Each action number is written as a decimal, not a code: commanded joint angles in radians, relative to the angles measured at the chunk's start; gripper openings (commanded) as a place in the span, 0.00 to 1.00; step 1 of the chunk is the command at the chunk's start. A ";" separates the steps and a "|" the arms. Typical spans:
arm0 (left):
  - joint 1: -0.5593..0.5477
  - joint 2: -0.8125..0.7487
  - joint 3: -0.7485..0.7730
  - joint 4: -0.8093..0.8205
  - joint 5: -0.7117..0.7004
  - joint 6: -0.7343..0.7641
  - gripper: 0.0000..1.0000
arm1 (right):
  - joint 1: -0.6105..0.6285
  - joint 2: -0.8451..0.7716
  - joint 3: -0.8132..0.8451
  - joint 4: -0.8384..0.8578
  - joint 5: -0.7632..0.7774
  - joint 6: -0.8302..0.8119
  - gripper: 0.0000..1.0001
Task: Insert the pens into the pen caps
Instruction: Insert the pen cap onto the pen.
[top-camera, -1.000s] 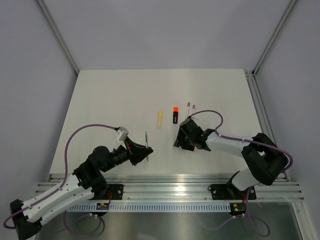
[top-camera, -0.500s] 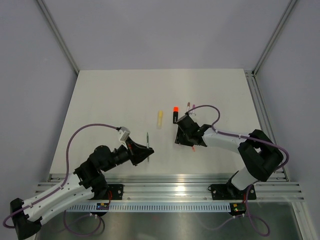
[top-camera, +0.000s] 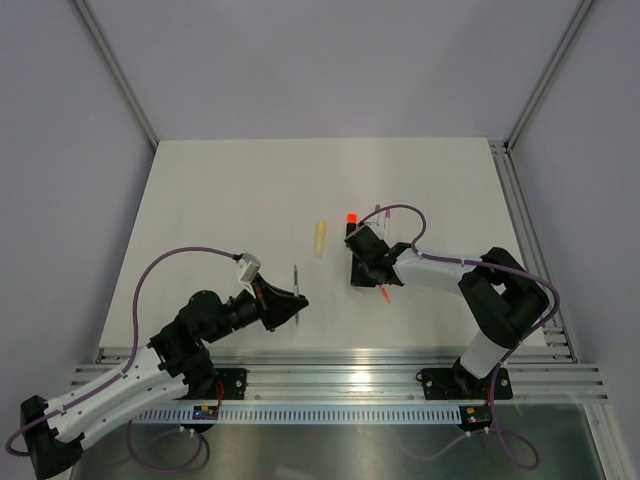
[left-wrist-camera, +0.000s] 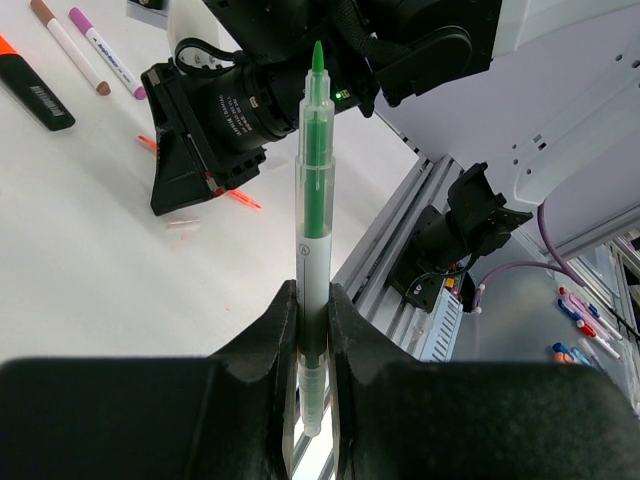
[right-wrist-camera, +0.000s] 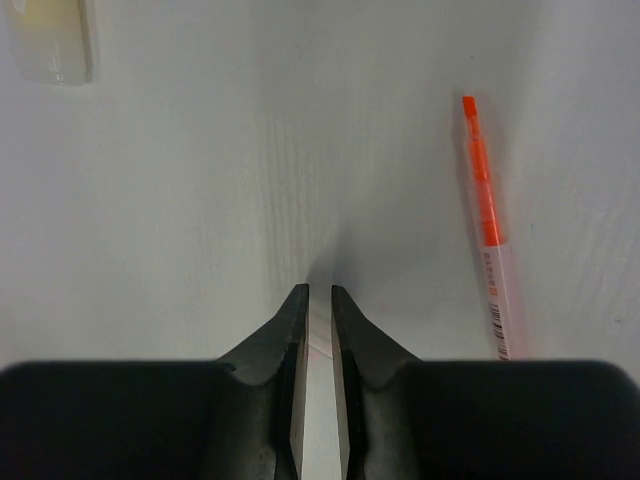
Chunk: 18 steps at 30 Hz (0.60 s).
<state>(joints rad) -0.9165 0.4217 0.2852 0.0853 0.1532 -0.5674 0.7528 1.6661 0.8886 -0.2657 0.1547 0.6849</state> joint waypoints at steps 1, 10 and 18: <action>-0.004 0.002 -0.003 0.076 0.014 0.011 0.00 | 0.006 0.027 0.033 0.009 -0.046 -0.042 0.19; -0.004 -0.008 -0.008 0.071 0.009 0.012 0.00 | 0.016 0.018 0.026 0.007 -0.086 -0.054 0.11; -0.004 -0.012 -0.011 0.073 0.012 0.008 0.00 | 0.031 0.015 0.030 -0.009 -0.093 -0.062 0.06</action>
<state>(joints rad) -0.9165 0.4198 0.2836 0.0849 0.1535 -0.5674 0.7700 1.6791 0.8978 -0.2577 0.0814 0.6437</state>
